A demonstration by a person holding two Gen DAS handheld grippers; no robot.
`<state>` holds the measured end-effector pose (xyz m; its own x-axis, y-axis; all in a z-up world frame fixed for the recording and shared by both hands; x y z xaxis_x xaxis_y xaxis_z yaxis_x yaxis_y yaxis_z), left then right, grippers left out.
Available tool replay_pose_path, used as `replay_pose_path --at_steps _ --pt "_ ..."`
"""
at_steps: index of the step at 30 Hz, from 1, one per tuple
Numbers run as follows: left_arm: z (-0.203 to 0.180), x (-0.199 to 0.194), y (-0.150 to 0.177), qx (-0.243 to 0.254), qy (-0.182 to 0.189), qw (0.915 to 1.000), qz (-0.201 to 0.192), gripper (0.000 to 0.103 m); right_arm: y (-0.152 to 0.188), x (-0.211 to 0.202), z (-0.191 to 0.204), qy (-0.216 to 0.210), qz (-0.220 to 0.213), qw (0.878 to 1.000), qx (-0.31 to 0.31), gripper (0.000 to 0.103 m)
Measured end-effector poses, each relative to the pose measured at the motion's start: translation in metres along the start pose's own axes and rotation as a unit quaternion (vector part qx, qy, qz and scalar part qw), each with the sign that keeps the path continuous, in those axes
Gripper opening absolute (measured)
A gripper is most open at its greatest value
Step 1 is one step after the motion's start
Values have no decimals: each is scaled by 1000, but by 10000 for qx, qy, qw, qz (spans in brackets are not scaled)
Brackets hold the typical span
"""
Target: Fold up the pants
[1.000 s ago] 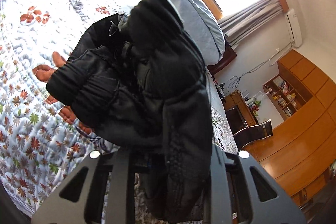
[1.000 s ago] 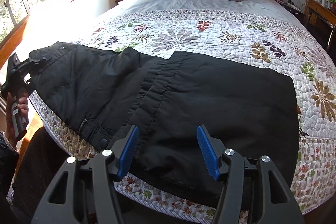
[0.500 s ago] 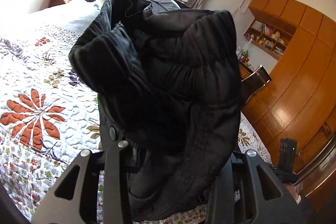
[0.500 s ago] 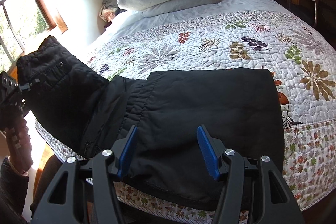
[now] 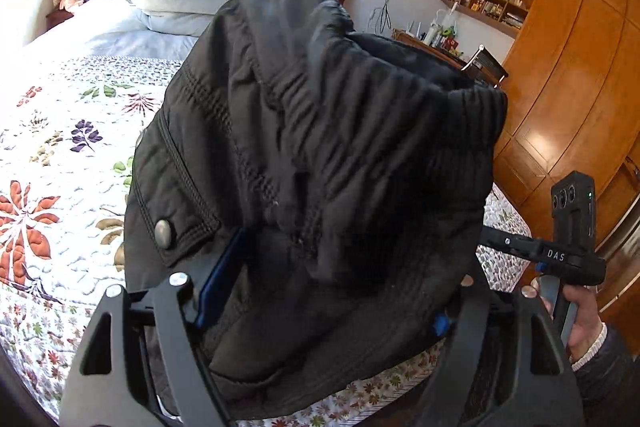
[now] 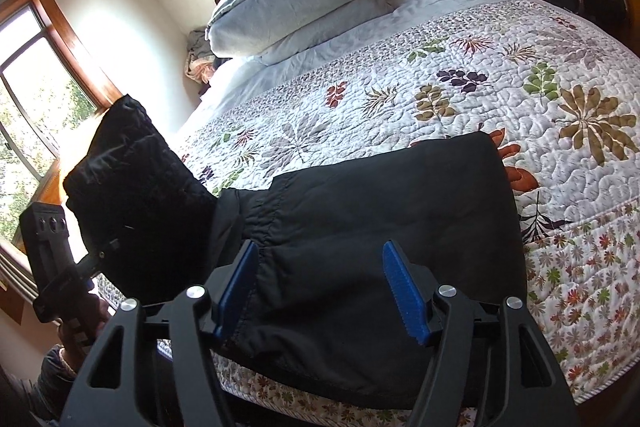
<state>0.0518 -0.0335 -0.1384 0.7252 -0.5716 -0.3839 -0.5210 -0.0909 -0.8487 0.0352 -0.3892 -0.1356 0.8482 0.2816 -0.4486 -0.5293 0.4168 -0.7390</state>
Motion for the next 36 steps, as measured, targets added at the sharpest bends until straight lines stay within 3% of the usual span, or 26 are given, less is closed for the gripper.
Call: replay_pose_path --at_steps 1,9,10,13,17,19,23,28,36 --pt "-2 6 4 25 42 9999 118 93 0 1 -2 -15 8 10000 76 68" --pt "-19 36 41 615 -52 9905 1226 94 -8 9 -6 -404 28 9971 639 81" --pt "-18 34 42 607 -39 9905 1237 94 -10 12 -4 -519 51 9961 713 86" --pt "-11 24 40 472 -82 9924 1136 99 -14 22 -1 -840 153 9911 1023 88" --pt "14 -3 27 -97 -184 9979 618 100 -15 41 7 -1271 367 9810 1416 92" --pt "35 -18 26 -440 -409 9974 395 100 -13 51 12 -1273 478 9805 1418 93" --pt "79 -28 19 -1033 -1057 9886 280 100 -7 67 15 -1154 649 9808 1429 93" --pt "128 -40 20 -1678 -1484 9742 254 100 4 81 9 -1055 821 9794 1516 93" --pt "147 -32 35 -1676 -1906 9659 521 100 13 98 22 -1156 1064 9784 1341 95"
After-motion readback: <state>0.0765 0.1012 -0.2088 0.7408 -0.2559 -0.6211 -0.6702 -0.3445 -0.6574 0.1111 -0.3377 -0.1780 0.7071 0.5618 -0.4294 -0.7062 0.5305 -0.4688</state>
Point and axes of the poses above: each gripper's, at about its wrist camera, not at the fingertips, and x roughly the way its jaws point, z to its left, y to its underside, the point moved 1 cm from there along x, roughly the way its jaws point, and after that the axes turned 15 degrees about -z, right-handed, at the moved point
